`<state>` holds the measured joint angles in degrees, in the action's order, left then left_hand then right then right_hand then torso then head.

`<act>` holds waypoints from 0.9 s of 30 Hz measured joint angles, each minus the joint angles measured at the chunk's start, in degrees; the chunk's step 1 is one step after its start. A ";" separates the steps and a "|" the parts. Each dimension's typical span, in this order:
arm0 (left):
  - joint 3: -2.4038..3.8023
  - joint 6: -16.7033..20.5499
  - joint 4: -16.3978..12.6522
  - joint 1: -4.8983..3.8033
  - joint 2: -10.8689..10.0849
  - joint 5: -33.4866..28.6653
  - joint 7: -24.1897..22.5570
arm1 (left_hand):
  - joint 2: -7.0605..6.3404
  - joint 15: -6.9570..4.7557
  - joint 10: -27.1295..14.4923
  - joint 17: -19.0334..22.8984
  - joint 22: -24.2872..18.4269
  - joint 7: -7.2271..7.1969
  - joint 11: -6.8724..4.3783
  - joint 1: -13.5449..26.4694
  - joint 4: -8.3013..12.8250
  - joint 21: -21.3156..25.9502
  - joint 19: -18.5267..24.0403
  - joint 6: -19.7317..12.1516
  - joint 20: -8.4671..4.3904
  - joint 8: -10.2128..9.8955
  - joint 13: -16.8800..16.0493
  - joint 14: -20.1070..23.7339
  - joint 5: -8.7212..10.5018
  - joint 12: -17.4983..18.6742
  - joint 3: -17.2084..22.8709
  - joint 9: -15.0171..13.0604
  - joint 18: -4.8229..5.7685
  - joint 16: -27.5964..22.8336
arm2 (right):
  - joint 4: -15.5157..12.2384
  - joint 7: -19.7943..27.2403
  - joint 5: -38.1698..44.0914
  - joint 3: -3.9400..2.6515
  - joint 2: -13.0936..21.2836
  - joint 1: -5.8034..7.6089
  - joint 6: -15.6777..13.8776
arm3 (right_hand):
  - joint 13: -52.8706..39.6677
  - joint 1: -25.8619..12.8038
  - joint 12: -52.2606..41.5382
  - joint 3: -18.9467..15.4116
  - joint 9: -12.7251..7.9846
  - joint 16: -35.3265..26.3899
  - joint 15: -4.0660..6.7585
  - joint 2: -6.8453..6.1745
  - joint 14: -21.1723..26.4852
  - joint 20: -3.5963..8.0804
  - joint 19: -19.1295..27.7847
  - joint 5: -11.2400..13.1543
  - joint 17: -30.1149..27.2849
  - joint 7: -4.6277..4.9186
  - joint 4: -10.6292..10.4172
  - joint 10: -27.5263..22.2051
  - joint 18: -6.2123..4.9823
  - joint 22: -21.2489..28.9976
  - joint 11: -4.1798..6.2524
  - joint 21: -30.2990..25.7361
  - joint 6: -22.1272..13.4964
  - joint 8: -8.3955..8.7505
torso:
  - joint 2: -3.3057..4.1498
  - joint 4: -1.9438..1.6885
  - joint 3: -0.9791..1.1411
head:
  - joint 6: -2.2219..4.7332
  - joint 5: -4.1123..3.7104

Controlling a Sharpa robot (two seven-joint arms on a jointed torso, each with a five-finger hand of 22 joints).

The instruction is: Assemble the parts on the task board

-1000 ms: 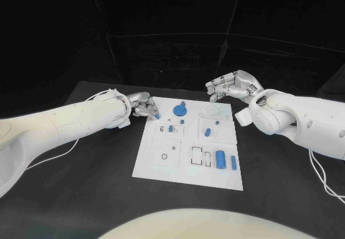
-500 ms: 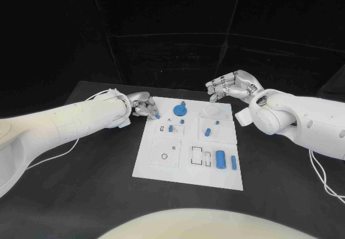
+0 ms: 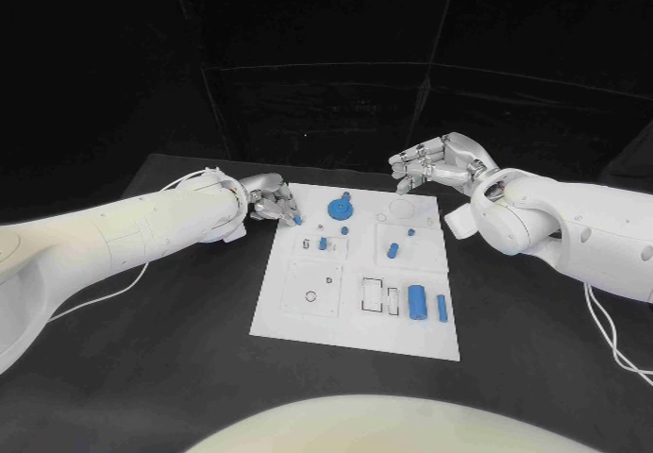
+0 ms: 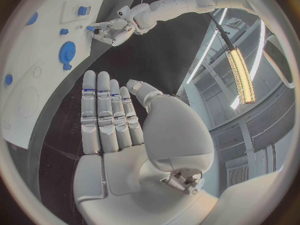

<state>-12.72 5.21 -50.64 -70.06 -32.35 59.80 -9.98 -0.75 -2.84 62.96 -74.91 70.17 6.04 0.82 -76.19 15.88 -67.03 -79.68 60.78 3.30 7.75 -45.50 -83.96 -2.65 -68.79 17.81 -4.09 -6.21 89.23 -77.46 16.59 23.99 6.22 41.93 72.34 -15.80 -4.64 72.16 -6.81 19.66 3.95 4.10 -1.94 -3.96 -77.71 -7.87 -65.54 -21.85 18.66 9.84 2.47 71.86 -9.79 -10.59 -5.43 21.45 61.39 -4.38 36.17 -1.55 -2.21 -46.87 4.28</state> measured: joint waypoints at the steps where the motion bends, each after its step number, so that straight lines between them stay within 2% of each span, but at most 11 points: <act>1: 0.00 0.00 0.00 0.00 -0.01 0.00 0.01 | 0.00 0.00 -0.01 0.00 0.01 0.00 0.01 0.00 0.00 0.00 -0.14 0.00 0.14 -0.15 0.00 0.00 0.00 0.00 0.00 0.07 0.00 0.19 | 0.00 0.00 0.00 0.00 -0.01 0.00 0.00 | 0.00 0.00 0.00 0.00 0.00 0.00 0.00 0.00 0.00 0.00 0.00 0.00 0.00 0.00 0.00 0.00 0.00 0.00 0.00 0.00 0.00 0.00 | 0.00 0.00 0.00 | 0.00 0.00; 5: 0.01 0.00 0.00 -0.01 -0.06 -0.02 0.01 | 0.00 0.01 -0.33 0.00 0.22 0.49 0.33 0.00 0.17 0.00 -0.15 -0.53 0.15 -0.43 0.30 -0.01 0.00 0.00 0.17 0.15 0.00 0.19 | 0.02 0.00 0.00 0.00 -0.03 0.00 0.00 | 0.00 0.00 0.00 0.00 0.00 0.00 0.00 0.00 0.00 0.00 0.00 0.00 0.00 0.00 0.00 0.00 0.00 0.00 0.00 0.00 0.00 0.00 | 0.00 0.00 0.00 | -0.02 0.00; 11: 0.04 0.03 -0.01 -0.04 -0.18 -0.05 0.02 | -0.26 0.83 -0.31 0.00 0.43 1.31 1.34 0.26 0.17 -0.22 -0.39 -2.14 0.39 -1.47 0.68 0.01 -0.01 0.00 0.17 0.39 0.00 0.19 | 0.04 0.00 0.00 0.00 -0.05 0.00 0.00 | 0.05 0.00 0.00 0.00 0.00 0.00 0.00 0.00 0.00 0.00 0.00 0.00 0.00 0.00 0.00 0.00 0.00 -0.01 0.00 0.00 0.00 0.00 | 0.00 0.00 0.00 | -0.08 0.00; 13: 0.05 0.05 -0.03 -0.07 -0.23 -0.06 0.02 | -0.53 0.83 -0.31 0.00 0.50 1.40 1.34 -0.01 0.33 -0.22 -0.56 -2.64 0.56 -1.53 0.68 0.01 -0.01 0.00 0.33 0.40 0.01 0.19 | 0.04 0.00 0.00 0.00 -0.05 0.00 0.00 | 0.05 0.00 0.00 0.00 0.00 0.00 0.00 0.00 0.00 0.00 0.00 0.00 0.00 0.00 0.00 0.00 0.00 -0.01 0.00 0.00 0.00 0.00 | 0.00 0.00 0.00 | -0.08 0.00; 21: 0.05 0.11 -0.10 -0.07 -0.32 -0.07 0.02 | -0.55 1.12 -0.31 0.00 0.66 1.43 1.34 -0.02 0.33 -0.48 -0.56 -2.68 0.56 -1.69 0.74 -0.11 -0.01 0.00 0.33 0.41 0.01 0.19 | 0.06 0.00 0.00 0.00 -0.08 0.00 0.00 | 0.04 0.00 0.00 0.00 0.00 0.00 0.00 0.00 0.00 0.00 0.00 0.00 0.01 0.00 0.00 0.00 0.00 -0.01 0.00 0.00 0.00 0.00 | 0.00 0.00 0.01 | -0.07 0.03; 24: 0.04 0.18 -0.10 -0.05 -0.32 -0.09 0.01 | -0.55 1.23 -0.19 0.00 0.87 1.44 1.87 -0.02 0.33 -0.71 -0.79 -2.66 0.79 -1.69 0.74 0.00 -0.01 0.00 0.33 0.32 0.00 0.19 | 0.07 0.00 0.00 0.00 -0.11 0.00 0.00 | 0.04 0.00 0.00 0.00 0.00 0.00 0.00 0.00 0.00 0.00 0.00 0.00 0.00 0.00 0.00 0.00 0.00 -0.01 0.00 0.00 0.00 0.00 | 0.00 -0.01 0.01 | -0.03 0.05; 27: 0.04 0.30 -0.08 -0.05 -0.28 -0.11 0.01 | -0.55 1.74 -0.21 0.00 1.04 2.21 2.26 -0.02 0.33 -0.75 -0.78 -1.89 1.18 -1.02 0.79 0.10 0.00 0.00 0.33 0.07 0.00 0.19 | 0.08 0.00 0.00 0.00 -0.14 0.00 0.00 | 0.04 0.00 0.00 0.00 0.00 0.00 0.00 0.00 0.00 0.00 0.00 0.00 0.01 0.00 0.00 0.00 0.00 -0.01 0.00 0.00 0.00 0.00 | 0.00 -0.01 0.01 | -0.03 0.08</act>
<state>-12.68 5.51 -50.72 -70.11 -32.63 59.69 -9.97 -1.29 -1.10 62.74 -74.91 71.22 8.25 3.08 -76.22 16.21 -67.79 -80.46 58.89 4.48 6.73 -44.71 -83.85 -2.66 -68.79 18.14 -4.02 -6.21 89.42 -77.38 16.59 23.99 6.22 41.79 72.34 -15.80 -4.60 72.16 -6.81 19.66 3.95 4.10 -1.94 -3.96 -77.71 -7.87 -65.54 -21.85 18.66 9.84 2.47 71.86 -9.78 -10.60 -5.43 21.45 61.40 -4.38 36.17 -1.55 -2.20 -46.90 4.36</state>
